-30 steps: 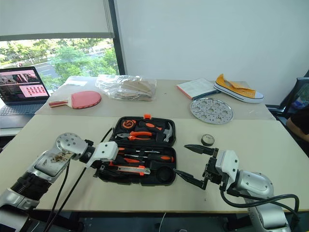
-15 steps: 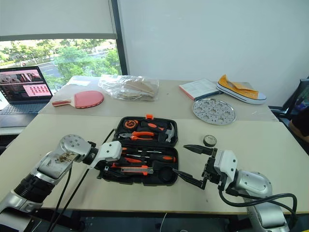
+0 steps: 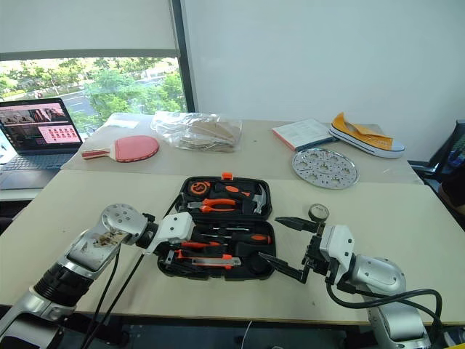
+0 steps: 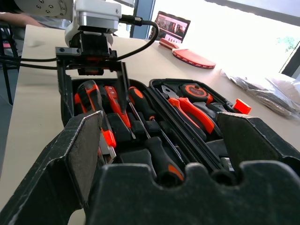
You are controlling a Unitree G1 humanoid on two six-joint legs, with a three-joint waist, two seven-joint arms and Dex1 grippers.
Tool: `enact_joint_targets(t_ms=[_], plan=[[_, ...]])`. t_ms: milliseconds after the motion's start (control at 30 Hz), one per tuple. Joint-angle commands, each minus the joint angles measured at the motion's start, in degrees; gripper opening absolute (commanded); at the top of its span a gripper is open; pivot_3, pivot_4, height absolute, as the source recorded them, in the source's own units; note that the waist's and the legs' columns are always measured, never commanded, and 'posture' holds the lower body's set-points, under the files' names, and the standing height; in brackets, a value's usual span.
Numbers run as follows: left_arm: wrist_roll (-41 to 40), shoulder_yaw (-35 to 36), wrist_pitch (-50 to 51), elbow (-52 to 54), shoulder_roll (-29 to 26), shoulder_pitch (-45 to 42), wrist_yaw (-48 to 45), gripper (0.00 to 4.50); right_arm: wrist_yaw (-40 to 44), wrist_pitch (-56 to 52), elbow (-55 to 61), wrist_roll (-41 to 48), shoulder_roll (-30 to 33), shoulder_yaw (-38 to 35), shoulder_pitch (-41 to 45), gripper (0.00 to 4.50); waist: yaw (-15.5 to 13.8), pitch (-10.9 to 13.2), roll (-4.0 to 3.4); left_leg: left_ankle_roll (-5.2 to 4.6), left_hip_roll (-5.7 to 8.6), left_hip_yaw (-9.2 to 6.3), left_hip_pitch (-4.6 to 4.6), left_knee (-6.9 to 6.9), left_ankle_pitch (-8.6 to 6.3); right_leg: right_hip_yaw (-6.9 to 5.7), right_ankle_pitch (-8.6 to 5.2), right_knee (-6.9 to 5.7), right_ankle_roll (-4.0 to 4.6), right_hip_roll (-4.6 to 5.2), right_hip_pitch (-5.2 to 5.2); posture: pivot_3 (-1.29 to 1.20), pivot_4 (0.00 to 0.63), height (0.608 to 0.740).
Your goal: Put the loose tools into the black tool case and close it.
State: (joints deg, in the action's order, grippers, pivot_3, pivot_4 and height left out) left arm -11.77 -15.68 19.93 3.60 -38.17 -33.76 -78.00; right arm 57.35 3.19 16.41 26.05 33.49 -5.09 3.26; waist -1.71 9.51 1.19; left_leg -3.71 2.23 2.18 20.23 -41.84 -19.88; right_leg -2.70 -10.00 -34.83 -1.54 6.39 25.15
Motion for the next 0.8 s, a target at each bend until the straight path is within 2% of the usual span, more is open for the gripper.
enact_joint_targets(t_ms=[33,100,233,267,300,500,800], plan=[[-6.6,6.9,-0.6,0.2,0.1,-1.2,-0.6,4.26,0.2,1.4,0.6,0.5,-0.1,-0.6,0.2,4.5,0.6,0.0,0.0,0.0,0.0,0.0,0.0,0.01,0.0,0.0,0.0,-0.01,0.0,0.0,0.01,0.0,0.15,0.74],[-8.9,9.3,-0.7,-0.9,-0.3,-1.7,-1.1,4.26,0.3,1.4,0.4,0.4,-0.1,-0.6,0.2,4.5,1.0,0.0,0.0,0.02,-0.03,0.0,0.0,0.01,0.01,0.0,0.0,-0.03,0.01,-0.02,0.02,0.0,0.15,0.74],[-7.1,10.2,-4.7,-4.3,-3.7,0.1,-2.7,3.19,0.4,1.5,0.1,0.4,-0.1,-0.6,0.2,4.5,1.4,0.0,0.0,0.04,-0.01,0.02,-0.03,0.0,0.02,0.04,0.0,-0.04,0.01,-0.03,0.01,0.0,0.15,0.74],[-6.8,10.0,-5.5,-4.7,-4.0,1.0,-2.8,2.66,0.4,1.6,0.0,0.3,-0.1,-0.6,0.2,4.5,1.5,0.0,-0.01,0.05,-0.02,0.02,-0.04,0.01,0.03,0.04,0.0,-0.05,0.01,-0.04,0.02,0.0,0.15,0.74],[-6.7,9.8,-6.1,-4.9,-4.4,1.9,-2.8,2.42,0.4,1.7,-0.1,0.3,-0.2,-0.6,0.2,4.5,1.5,0.0,-0.02,0.05,-0.03,0.02,-0.04,0.01,0.03,0.04,0.0,-0.05,0.01,-0.05,0.02,0.0,0.15,0.74],[-6.1,8.5,-10.3,-3.7,-3.0,7.0,-2.0,0.11,0.3,1.8,-0.3,0.2,-0.2,-0.6,0.0,4.5,1.1,0.0,-0.02,0.06,-0.01,0.01,-0.01,0.01,0.02,0.02,0.0,-0.03,0.01,-0.01,0.03,0.0,0.15,0.74],[-0.8,4.4,-14.2,-5.2,-2.5,9.7,0.4,0.11,0.7,1.4,-0.1,0.5,0.2,-0.7,0.0,4.5,1.3,0.0,-0.03,0.06,-0.01,0.02,-0.03,0.02,0.02,0.04,0.0,-0.05,0.02,-0.02,0.04,0.0,0.15,0.74]])
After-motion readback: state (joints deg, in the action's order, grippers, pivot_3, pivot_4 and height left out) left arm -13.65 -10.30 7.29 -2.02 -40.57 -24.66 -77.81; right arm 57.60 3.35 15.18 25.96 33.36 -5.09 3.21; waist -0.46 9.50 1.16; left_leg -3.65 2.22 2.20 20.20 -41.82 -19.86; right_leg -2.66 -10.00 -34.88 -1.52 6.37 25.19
